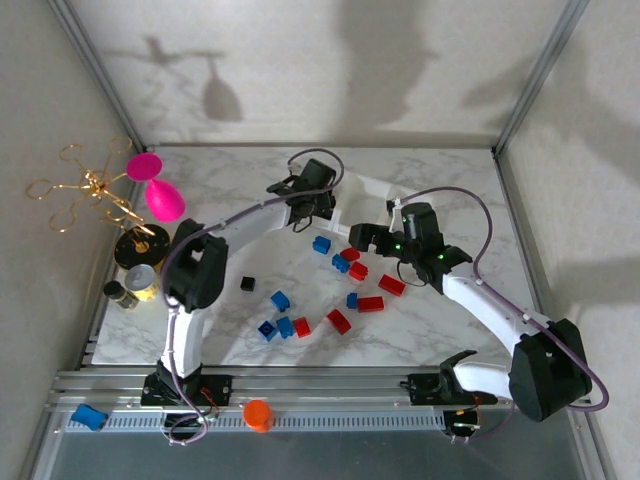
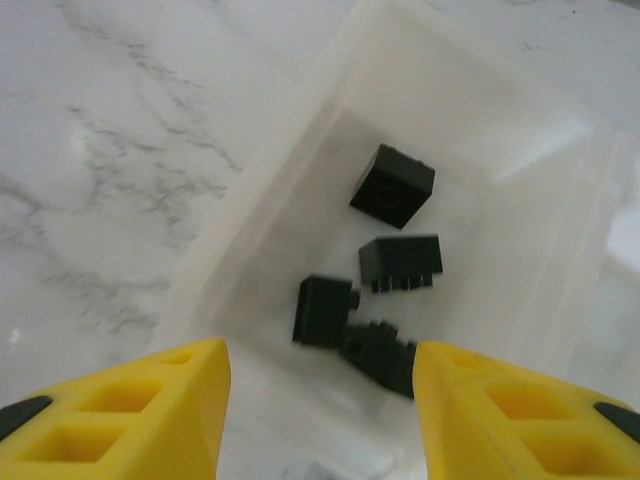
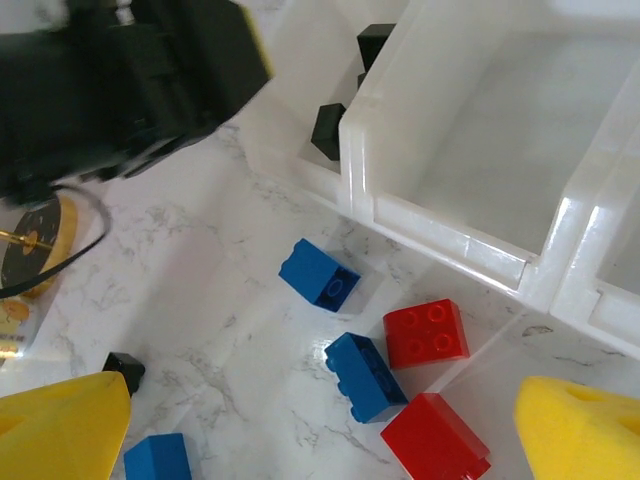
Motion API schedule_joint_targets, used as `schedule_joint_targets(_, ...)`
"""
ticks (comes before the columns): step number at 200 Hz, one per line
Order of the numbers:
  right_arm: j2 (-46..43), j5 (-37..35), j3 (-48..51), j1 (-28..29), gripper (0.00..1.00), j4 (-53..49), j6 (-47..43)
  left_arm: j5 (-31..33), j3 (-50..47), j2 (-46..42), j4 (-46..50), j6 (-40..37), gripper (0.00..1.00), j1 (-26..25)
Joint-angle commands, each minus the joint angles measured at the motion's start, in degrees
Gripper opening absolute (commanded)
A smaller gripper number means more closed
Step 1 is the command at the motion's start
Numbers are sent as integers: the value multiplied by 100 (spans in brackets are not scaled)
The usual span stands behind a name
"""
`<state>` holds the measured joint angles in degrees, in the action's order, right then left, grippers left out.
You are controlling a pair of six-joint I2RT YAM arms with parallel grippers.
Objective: Sort the legos into containers by color
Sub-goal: Place the lego in the container.
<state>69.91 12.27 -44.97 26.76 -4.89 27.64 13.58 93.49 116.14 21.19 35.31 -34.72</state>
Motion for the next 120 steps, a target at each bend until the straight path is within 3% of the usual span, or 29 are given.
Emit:
schedule_joint_targets(1, 59, 239, -217, 11, 99, 46, -287, -46, -722, -989, -381, 27, 52, -8)
schedule_joint_targets(70, 305, 407, -180, 588, 99, -26, -530, 364, -3327, -3261, -221, 477, 53, -241)
schedule_joint_targets(120, 485, 225, 16, 1271, 99, 317, -330, 352, -4945, -4389, 167, 1017, 57, -334)
